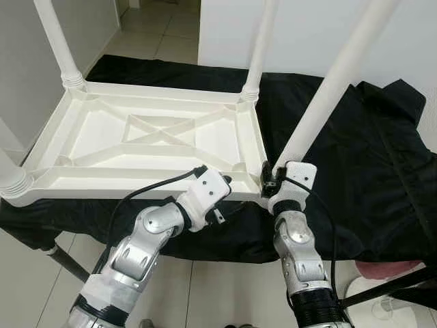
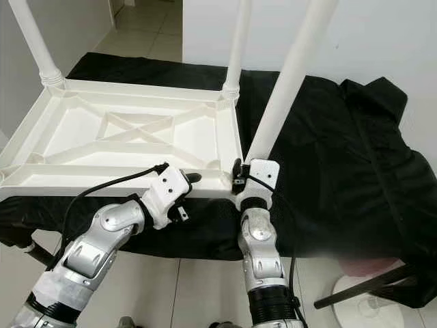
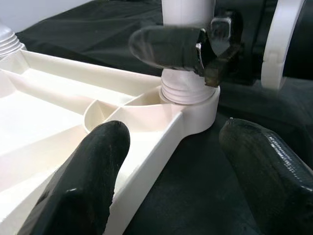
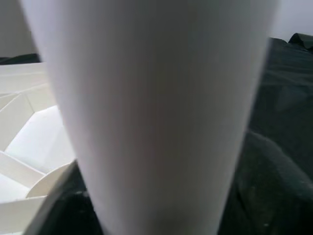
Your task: Building children table
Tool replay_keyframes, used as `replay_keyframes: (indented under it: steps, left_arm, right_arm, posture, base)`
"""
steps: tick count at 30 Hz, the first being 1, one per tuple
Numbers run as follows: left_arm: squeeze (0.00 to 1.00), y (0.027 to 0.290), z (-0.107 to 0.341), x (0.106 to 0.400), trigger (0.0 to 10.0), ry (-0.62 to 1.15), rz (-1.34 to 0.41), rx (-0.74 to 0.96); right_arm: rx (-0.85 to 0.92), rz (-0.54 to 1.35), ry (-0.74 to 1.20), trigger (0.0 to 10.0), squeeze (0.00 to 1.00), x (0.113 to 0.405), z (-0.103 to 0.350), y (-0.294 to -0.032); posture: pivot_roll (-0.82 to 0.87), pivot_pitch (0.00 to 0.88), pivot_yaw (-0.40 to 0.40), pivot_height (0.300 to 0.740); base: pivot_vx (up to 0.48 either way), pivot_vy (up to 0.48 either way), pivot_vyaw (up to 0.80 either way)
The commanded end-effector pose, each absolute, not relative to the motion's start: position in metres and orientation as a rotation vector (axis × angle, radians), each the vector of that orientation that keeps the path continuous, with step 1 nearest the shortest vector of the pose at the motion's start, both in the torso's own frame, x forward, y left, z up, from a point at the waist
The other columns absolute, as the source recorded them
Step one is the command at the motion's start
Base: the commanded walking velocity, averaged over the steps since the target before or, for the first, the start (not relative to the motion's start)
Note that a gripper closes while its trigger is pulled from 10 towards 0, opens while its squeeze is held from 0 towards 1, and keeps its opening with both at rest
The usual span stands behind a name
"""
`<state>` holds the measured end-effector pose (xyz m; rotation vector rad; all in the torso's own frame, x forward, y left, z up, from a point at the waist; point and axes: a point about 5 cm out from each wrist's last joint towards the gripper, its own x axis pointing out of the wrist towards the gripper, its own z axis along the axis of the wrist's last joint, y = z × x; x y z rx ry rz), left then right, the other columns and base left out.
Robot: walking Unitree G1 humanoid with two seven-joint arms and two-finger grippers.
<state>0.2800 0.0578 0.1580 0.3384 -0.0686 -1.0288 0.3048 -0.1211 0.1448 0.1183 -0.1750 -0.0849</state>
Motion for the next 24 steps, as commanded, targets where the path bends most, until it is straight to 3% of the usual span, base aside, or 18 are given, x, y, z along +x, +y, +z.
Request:
replay_keyframes:
  steps: [1,6,7,12,24]
  left_arm:
    - [0.00,0.057,0.156,0.281,10.0,-0.062,-1.009,0.338]
    - [0.00,0.055,0.156,0.280,10.0,-0.064,-1.010,0.335]
    - [0.00,0.055,0.156,0.280,10.0,-0.064,-1.011,0.334]
    - [0.00,0.054,0.155,0.279,10.0,-0.064,-1.013,0.332]
    - [0.00,0.054,0.156,0.279,10.0,-0.063,-1.023,0.336]
  right_arm:
    - [0.132,-0.074,-0.167,10.0,1.00,0.302,0.143,-0.125]
    - [0.110,-0.024,-0.172,10.0,1.00,0.301,0.145,-0.133]
    - [0.087,0.005,-0.172,10.0,0.00,0.301,0.144,-0.136]
    - [0.067,0.071,-0.164,10.0,0.00,0.301,0.143,-0.146]
    - [-0.057,0.422,-0.160,10.0,0.00,0.310,0.146,-0.158]
  posture:
    - [0.00,0.080,-0.096,0.740]
    - [0.00,0.078,-0.099,0.740]
    - [0.00,0.076,-0.102,0.740]
    - [0.00,0.075,-0.101,0.740]
    - [0.00,0.072,-0.088,0.740]
  base:
    - [0.000,0.000,0.00]
    - [0.000,0.000,0.00]
    - [0.000,0.000,0.00]
    - [0.000,0.000,0.00]
    - [0.000,0.000,0.00]
